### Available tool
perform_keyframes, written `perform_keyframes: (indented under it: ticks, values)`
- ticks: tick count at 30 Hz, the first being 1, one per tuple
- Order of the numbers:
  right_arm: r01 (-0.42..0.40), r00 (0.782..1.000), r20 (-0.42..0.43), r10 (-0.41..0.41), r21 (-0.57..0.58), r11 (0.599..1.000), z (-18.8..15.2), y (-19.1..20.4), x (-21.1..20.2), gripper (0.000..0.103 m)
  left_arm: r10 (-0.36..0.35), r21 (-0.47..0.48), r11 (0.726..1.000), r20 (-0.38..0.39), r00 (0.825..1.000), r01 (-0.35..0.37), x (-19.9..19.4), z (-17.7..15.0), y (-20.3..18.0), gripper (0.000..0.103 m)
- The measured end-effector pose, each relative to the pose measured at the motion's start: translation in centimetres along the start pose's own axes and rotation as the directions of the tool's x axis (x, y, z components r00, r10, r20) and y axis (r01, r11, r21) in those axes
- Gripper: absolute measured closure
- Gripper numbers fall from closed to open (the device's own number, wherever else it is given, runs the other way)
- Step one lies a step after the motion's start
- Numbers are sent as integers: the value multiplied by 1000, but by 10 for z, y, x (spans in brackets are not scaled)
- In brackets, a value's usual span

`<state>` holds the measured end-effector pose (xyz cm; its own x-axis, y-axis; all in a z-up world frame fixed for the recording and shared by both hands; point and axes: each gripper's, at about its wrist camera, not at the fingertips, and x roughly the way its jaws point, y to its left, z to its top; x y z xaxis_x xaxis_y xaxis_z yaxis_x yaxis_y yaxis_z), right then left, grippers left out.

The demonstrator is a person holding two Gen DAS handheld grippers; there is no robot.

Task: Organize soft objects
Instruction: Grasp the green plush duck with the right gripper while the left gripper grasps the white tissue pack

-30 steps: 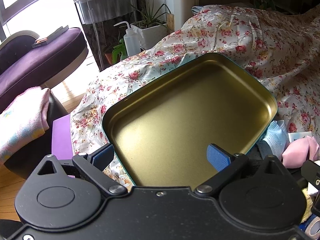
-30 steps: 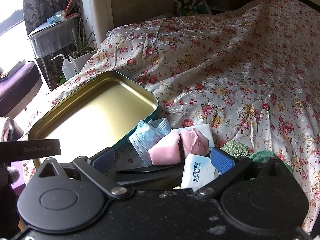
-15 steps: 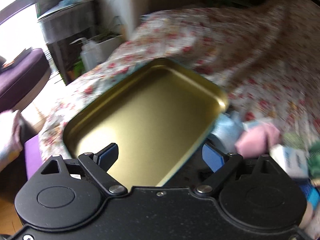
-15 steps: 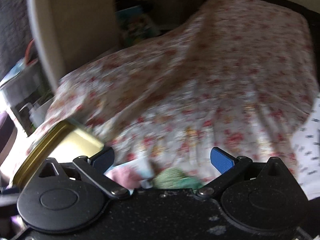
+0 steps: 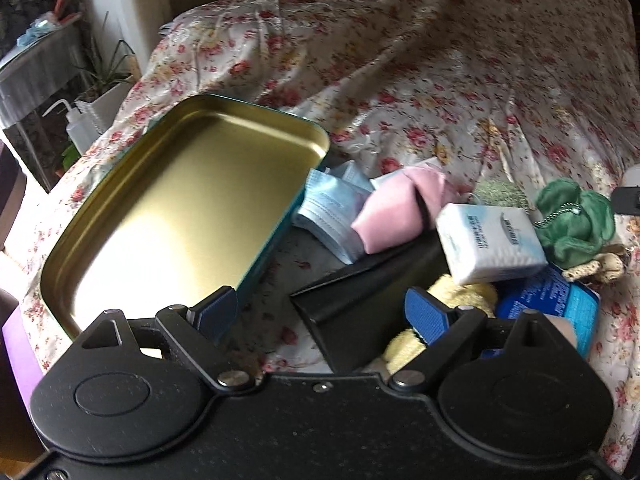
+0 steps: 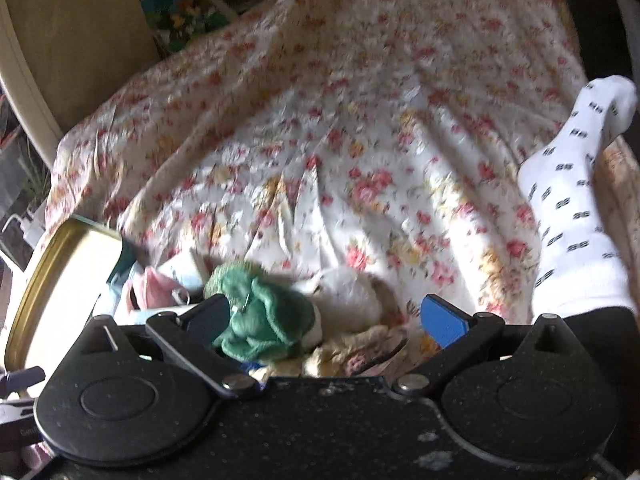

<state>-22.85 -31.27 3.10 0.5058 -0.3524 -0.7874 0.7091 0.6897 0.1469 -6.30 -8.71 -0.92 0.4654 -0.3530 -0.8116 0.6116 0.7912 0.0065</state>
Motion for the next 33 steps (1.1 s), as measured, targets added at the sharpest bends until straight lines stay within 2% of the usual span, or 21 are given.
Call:
perform_keyframes:
  ticks: [7,10,13,15,19,20,23,33]
  values:
    - [20,1000,-19,-21,-43,999,-6,20,16,1,-2,2,1000,-3,1000,2,-1,0,-5,15]
    - [24,1000,7,-24,-99,995,-9,32,16,1,-8,1,1000,-15,1000,8,1,0,-6,15]
    - [33,999,18,-31,-162,986,-14,47,18,6,-3,8,1000,-19,1000,3,2,-2,-7,15]
    - [35,999,-7,-37,-185,982,-16,53,27,14,-5,10,1000,-20,1000,5,3,-2,-7,15]
    - [38,994,-92,-57,-193,980,-21,58,48,58,-17,3,1000,-23,1000,17,4,0,-6,15]
    - [54,994,-86,-72,-195,979,-22,58,48,59,-23,1,1000,-23,999,23,4,0,-6,14]
    - [30,997,-66,-42,-162,986,-20,52,41,64,-31,0,1000,-21,999,31,3,0,-6,14]
    - [-56,997,58,55,11,998,-1,18,9,64,-80,60,995,14,997,79,-5,12,-30,14]
